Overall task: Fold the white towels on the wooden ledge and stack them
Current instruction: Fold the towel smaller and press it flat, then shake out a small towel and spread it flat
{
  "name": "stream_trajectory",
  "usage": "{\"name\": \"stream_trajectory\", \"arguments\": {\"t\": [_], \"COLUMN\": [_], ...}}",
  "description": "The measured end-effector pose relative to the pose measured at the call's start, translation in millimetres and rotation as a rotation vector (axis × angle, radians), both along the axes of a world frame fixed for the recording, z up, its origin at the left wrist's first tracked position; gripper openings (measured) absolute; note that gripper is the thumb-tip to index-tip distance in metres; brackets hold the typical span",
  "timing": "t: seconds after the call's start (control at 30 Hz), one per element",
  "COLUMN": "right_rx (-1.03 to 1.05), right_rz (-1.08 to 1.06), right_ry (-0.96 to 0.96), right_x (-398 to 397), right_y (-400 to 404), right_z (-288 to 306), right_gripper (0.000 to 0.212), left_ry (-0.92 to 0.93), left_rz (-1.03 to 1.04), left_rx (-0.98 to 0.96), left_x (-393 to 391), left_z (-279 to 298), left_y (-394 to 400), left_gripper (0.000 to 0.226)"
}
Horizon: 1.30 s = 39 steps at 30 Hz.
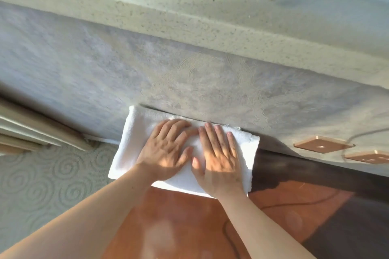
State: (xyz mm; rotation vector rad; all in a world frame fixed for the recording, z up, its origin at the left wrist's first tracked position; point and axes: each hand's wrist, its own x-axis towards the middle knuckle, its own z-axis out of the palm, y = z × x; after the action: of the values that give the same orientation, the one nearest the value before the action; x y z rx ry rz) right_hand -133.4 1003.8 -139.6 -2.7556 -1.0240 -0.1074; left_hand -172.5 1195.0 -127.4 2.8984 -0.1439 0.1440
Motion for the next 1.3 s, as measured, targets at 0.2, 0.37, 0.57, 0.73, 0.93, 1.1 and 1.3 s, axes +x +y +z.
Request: {"name": "stream_trajectory", "arguments": {"t": [0.2, 0.37, 0.57, 0.73, 0.93, 1.1, 1.3], "right_rx": [-0.118, -0.131, -0.045, -0.031, 0.123, 0.127, 0.233], "right_rz": [-0.032, -0.037, -0.241, -0.392, -0.641, -0.752, -0.908], "right_ry": [0.083, 0.281, 0.356, 0.311, 0.29, 0.275, 0.203], "right_x": [3, -6, -54, -89, -151, -205, -237], "right_y": [4, -9, -86, -189, -351, -511, -657], "right_z": [6, 46, 109, 150, 179, 198, 243], "right_gripper": [0.07, 0.075, 0.075, 0.066, 0.066, 0.068, 0.067], "left_ry": [0.123, 0.157, 0.234, 0.228, 0.12, 0.084, 0.007], "left_rz": [0.045, 0.034, 0.059, -0.018, -0.202, -0.427, -0.604], "left_rx": [0.051, 0.036, -0.003, 0.007, 0.045, 0.081, 0.043], "left_x": [5, -13, -51, -62, -88, -120, -132], "left_z": [10, 39, 78, 124, 168, 185, 228], "left_y": [-3, -14, -52, -130, -306, -489, -660], "left_gripper": [0.051, 0.056, 0.081, 0.096, 0.096, 0.115, 0.104]}}
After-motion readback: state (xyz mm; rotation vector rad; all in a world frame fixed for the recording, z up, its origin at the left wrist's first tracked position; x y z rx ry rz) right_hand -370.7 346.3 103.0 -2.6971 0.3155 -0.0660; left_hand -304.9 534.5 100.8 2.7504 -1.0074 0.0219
